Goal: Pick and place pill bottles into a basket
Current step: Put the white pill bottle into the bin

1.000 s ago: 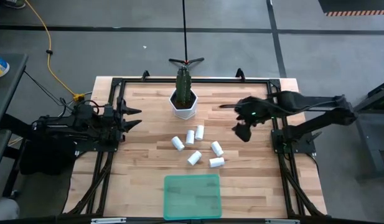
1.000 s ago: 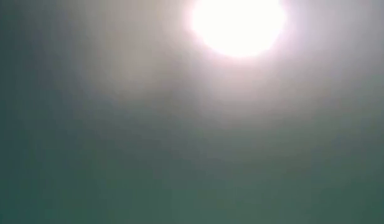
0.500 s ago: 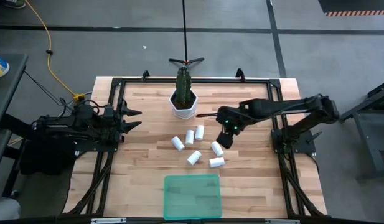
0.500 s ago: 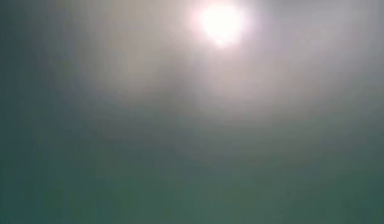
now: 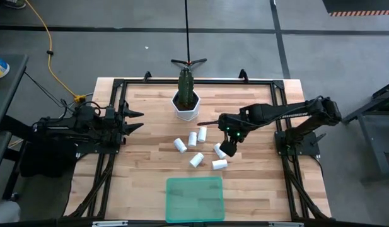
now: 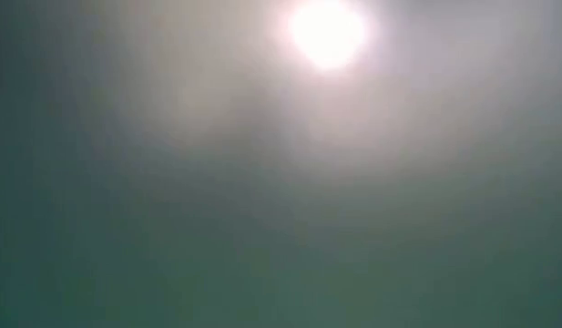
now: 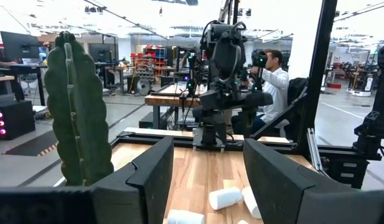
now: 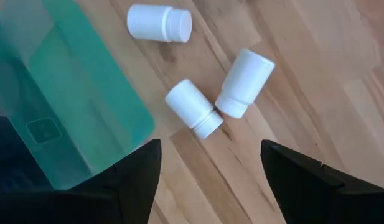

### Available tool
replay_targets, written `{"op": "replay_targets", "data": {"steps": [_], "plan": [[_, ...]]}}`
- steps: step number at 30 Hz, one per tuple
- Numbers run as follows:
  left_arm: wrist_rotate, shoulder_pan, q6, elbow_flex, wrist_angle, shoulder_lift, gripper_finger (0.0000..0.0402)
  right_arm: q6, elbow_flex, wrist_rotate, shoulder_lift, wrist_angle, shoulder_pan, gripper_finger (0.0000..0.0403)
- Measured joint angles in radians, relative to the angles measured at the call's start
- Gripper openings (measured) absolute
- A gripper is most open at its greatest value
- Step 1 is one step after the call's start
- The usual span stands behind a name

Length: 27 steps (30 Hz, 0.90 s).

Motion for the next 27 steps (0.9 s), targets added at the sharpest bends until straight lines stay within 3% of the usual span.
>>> {"op": "replay_targets", "data": {"steps": [12, 27], "plan": [[0.0, 0.0, -0.003, 0.0, -0.023, 0.0, 0.0227, 0.163, -0.024, 0.005, 0.011, 0.053, 0.041, 0.0266], [0.0, 0.0, -0.031, 0.0, -0.023, 0.0, 0.0227, 0.266, -0.025, 0.1, 0.181, 0.086, 0.058, 0.0266]]}}
